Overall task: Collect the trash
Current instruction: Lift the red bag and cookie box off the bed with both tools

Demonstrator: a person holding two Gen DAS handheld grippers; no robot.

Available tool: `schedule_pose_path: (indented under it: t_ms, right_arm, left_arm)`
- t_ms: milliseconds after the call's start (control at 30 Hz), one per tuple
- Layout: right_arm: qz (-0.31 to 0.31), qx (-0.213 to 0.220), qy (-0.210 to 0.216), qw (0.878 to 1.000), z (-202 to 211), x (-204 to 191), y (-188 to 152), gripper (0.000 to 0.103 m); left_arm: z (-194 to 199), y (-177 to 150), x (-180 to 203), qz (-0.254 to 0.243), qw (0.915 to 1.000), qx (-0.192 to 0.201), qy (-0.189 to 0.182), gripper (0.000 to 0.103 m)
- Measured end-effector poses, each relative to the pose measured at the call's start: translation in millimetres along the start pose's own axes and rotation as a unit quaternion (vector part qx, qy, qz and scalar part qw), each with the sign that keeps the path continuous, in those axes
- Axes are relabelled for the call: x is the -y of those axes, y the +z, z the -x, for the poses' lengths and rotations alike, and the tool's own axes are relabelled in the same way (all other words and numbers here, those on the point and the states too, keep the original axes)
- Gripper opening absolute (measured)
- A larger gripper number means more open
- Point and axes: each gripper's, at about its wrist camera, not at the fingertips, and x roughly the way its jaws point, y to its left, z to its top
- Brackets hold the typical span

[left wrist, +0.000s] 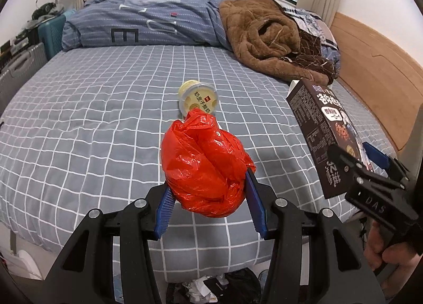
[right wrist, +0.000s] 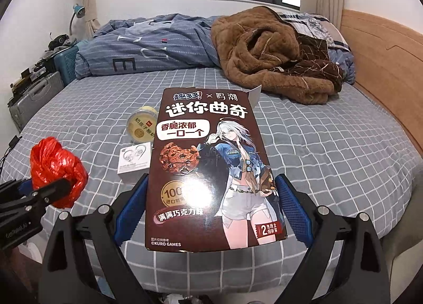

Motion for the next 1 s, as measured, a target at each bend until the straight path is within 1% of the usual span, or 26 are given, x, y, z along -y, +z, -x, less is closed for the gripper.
schedule_pose_path:
  t_ms: [100,333,467,667,800,1000]
  right_arm:
    - [0.010,0.002,0.000,1.000,11,-3,-6,0.088]
    - [0.005,0.002,0.008,1.000,34,-1,-20,0.089]
    - [0.009,0.001,0.012,1.000,45,-5,-29,0.089]
    - [0.013,0.001,0.017,1.000,57,-10,-39,0.088]
    - [0.015,0.002,0.019,1.000,66,-11,-47,0.088]
    - [0.013,-0.009,0.021,1.000,75,-14,-65,0.089]
  left_arm:
    - [10,-2,5,-0.004,1.0000,0.003,0.002,0.048]
    - [32,-11,13,-0.009,0.9999,0.014,0.001,0.048]
    - [39,-24,15,-0.007,0.9999,0.007,-0.004,0.048]
    - [46,-38,18,-0.017,0.9998,0.005,-0.001,0.049]
    - [52,-51,13,-0.011,0.9999,0.002,-0.001,0.048]
    - [57,-66,8,-0.004,1.0000,-0.006,-0.003,0.048]
